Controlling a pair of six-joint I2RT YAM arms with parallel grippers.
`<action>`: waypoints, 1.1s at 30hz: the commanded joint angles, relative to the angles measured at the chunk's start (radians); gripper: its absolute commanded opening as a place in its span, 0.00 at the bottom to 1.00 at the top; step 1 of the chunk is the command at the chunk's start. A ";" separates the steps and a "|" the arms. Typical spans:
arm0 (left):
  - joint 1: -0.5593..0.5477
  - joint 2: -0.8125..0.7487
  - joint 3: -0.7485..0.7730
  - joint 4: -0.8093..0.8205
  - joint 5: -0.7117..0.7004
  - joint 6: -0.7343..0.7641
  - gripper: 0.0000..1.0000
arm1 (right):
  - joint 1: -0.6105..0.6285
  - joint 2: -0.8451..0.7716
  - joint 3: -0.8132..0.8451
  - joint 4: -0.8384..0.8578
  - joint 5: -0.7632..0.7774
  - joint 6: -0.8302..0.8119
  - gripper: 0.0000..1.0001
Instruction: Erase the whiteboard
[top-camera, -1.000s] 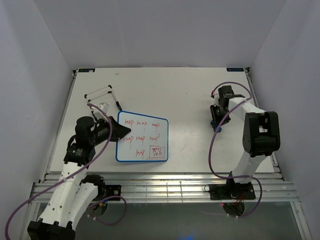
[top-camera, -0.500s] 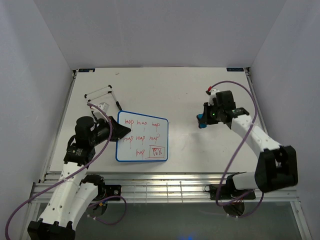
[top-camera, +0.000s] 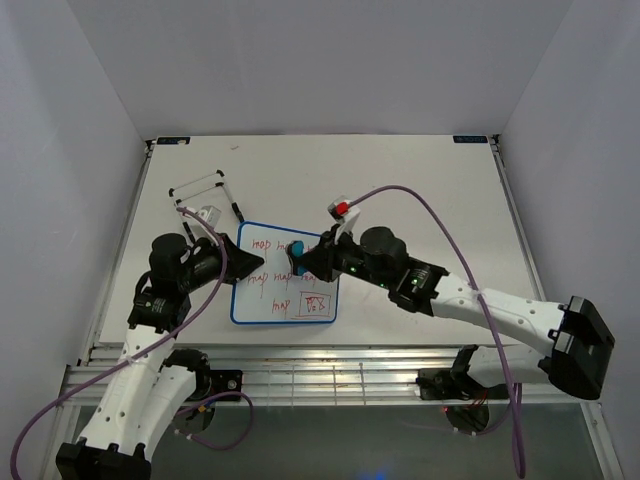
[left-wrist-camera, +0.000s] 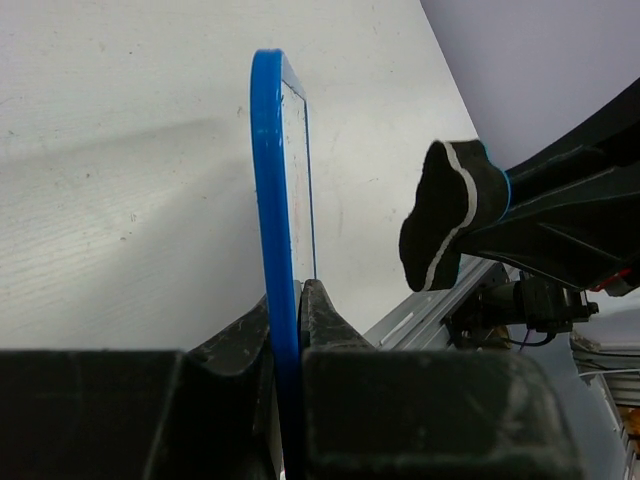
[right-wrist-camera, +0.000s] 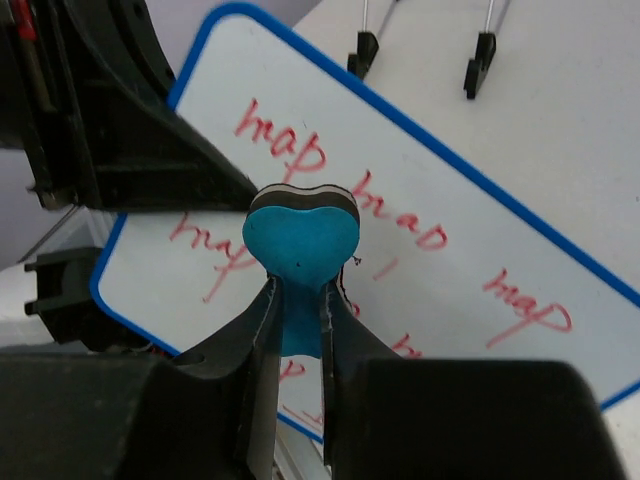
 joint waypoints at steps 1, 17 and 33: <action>-0.003 -0.032 -0.022 0.024 0.057 0.079 0.00 | 0.052 0.070 0.165 0.038 0.124 -0.147 0.08; -0.003 -0.049 -0.031 0.056 0.133 0.085 0.00 | 0.120 0.275 0.376 0.014 0.105 -0.428 0.08; -0.003 -0.075 -0.045 0.084 0.177 0.088 0.00 | 0.140 0.350 0.330 -0.017 0.147 -0.437 0.08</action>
